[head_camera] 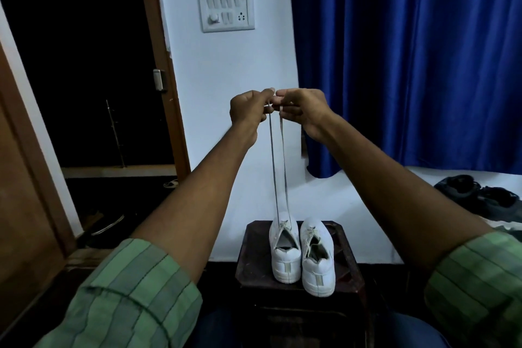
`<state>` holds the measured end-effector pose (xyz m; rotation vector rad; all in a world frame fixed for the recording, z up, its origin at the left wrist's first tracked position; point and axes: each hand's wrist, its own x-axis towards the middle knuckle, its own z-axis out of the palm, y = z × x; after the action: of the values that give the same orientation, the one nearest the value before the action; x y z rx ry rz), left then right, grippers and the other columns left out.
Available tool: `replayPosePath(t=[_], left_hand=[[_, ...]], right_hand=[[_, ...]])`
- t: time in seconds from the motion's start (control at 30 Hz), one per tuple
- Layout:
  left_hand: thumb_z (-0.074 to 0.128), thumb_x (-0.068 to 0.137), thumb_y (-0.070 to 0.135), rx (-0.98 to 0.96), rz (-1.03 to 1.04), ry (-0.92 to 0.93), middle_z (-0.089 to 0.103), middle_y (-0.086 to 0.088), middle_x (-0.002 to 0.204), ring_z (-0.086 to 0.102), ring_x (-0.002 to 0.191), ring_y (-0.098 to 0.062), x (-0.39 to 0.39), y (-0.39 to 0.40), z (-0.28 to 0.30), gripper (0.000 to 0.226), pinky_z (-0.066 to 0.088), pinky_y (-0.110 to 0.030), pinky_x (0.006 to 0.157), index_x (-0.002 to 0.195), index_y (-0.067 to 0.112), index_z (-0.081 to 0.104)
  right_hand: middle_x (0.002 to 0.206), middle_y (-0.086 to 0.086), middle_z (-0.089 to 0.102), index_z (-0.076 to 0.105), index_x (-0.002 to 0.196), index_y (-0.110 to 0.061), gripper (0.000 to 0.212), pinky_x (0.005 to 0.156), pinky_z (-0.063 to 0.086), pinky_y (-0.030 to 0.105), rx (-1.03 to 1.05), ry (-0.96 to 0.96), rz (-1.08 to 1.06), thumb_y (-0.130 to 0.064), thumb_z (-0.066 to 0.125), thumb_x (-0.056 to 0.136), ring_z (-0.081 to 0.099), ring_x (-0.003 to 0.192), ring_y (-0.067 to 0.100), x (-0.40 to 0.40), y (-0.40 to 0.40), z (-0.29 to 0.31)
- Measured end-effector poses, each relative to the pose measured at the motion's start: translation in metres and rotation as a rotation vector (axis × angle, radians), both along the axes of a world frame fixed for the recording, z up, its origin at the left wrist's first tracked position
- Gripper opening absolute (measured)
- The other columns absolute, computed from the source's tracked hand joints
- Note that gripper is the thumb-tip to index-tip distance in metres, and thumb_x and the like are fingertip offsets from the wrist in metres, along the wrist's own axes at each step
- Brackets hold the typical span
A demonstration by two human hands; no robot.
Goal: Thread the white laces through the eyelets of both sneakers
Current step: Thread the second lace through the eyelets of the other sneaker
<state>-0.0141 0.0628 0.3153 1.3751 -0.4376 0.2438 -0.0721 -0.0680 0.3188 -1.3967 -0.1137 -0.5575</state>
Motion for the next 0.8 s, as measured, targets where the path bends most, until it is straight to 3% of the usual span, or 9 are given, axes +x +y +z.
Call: replayPosePath(t=[0.13, 0.23, 0.37, 0.53, 0.67, 0.8], left_hand=[[0.082, 0.083, 0.018, -0.023, 0.078, -0.017, 0.073, -0.004, 0.066, 0.061, 0.051, -0.011, 0.004, -0.001, -0.001, 0.025, 0.055, -0.023, 0.061, 0.07, 0.012, 0.062], [0.082, 0.086, 0.016, 0.01, 0.048, -0.067, 0.076, -0.008, 0.072, 0.069, 0.059, -0.016, 0.009, 0.002, 0.0, 0.016, 0.064, -0.031, 0.075, 0.093, 0.007, 0.07], [0.071, 0.096, 0.009, 0.116, 0.053, -0.222, 0.079, -0.01, 0.084, 0.075, 0.069, -0.017, 0.01, 0.005, -0.001, 0.021, 0.062, -0.029, 0.072, 0.117, 0.007, 0.069], [0.067, 0.099, 0.012, 0.269, 0.145, -0.338, 0.08, -0.002, 0.09, 0.071, 0.064, -0.012, 0.008, 0.003, 0.003, 0.031, 0.054, -0.022, 0.064, 0.13, 0.011, 0.068], [0.071, 0.097, 0.017, 0.27, 0.243, -0.335, 0.081, 0.005, 0.097, 0.075, 0.072, -0.009, 0.01, 0.001, 0.007, 0.036, 0.062, -0.032, 0.08, 0.132, 0.016, 0.07], [0.078, 0.089, 0.027, 0.224, 0.25, -0.259, 0.081, 0.01, 0.095, 0.076, 0.091, -0.01, 0.01, 0.0, 0.01, 0.044, 0.06, -0.037, 0.093, 0.132, 0.021, 0.07]], right_hand=[[0.094, 0.015, 0.078, 0.071, 0.112, 0.004, 0.03, 0.089, 0.062, 0.034, -0.021, -0.039, -0.031, 0.011, 0.058, 0.086, 0.077, 0.089, 0.026, 0.008, -0.002, 0.0], [0.098, 0.018, 0.076, 0.068, 0.116, 0.005, 0.036, 0.092, 0.061, 0.035, -0.068, -0.07, -0.039, 0.022, 0.054, 0.087, 0.075, 0.093, 0.027, 0.011, -0.004, 0.0], [0.097, 0.022, 0.076, 0.07, 0.111, 0.006, 0.02, 0.086, 0.063, 0.034, -0.121, -0.093, -0.13, 0.009, 0.054, 0.1, 0.075, 0.086, 0.028, 0.012, -0.004, 0.0], [0.083, 0.019, 0.076, 0.076, 0.094, 0.0, 0.015, 0.071, 0.062, 0.035, -0.156, -0.107, -0.269, -0.012, 0.069, 0.097, 0.073, 0.072, 0.026, 0.01, -0.003, 0.004], [0.083, 0.003, 0.075, 0.08, 0.084, -0.013, 0.022, 0.067, 0.06, 0.033, -0.265, -0.085, -0.334, -0.024, 0.068, 0.097, 0.067, 0.073, 0.017, 0.01, -0.002, 0.007], [0.087, 0.006, 0.078, 0.08, 0.089, -0.009, 0.015, 0.066, 0.064, 0.033, -0.31, -0.091, -0.302, -0.016, 0.07, 0.097, 0.073, 0.074, 0.021, 0.006, 0.002, 0.012]])
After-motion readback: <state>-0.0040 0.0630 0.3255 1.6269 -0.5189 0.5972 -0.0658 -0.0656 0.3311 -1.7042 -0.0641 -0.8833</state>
